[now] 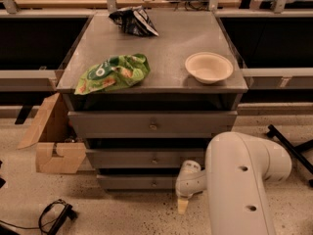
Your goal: Open bottom drawer
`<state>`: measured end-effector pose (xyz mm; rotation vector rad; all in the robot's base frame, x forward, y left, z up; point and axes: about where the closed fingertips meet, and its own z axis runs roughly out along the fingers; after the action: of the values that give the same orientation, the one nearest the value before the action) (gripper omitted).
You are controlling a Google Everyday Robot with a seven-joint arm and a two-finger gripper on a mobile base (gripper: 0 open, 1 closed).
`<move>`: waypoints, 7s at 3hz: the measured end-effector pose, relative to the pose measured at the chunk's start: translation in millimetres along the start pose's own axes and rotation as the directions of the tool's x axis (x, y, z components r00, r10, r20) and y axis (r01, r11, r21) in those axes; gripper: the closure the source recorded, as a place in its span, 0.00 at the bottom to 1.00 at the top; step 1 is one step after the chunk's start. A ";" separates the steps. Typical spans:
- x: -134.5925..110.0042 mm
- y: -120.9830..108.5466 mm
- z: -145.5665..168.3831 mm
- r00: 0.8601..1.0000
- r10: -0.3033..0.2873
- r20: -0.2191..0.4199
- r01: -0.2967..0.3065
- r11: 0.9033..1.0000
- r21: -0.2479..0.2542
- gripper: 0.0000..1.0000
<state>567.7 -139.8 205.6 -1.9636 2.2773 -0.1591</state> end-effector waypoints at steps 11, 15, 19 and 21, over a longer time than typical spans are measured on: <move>-12.3 -41.3 27.0 1.000 -0.006 0.009 0.007 1.000 -0.028 1.00; -4.5 -45.7 14.6 1.000 0.015 0.002 -0.015 0.999 -0.028 1.00; -2.8 -43.8 12.8 1.000 0.018 0.001 -0.018 0.999 -0.034 0.36; -2.8 -43.7 12.9 1.000 0.018 0.001 -0.018 0.999 -0.034 0.00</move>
Offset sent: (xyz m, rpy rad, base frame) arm 0.0550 0.0084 -0.0254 -0.0123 -0.0313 0.0485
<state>612.8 -143.4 200.2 -1.9576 2.3117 -0.1183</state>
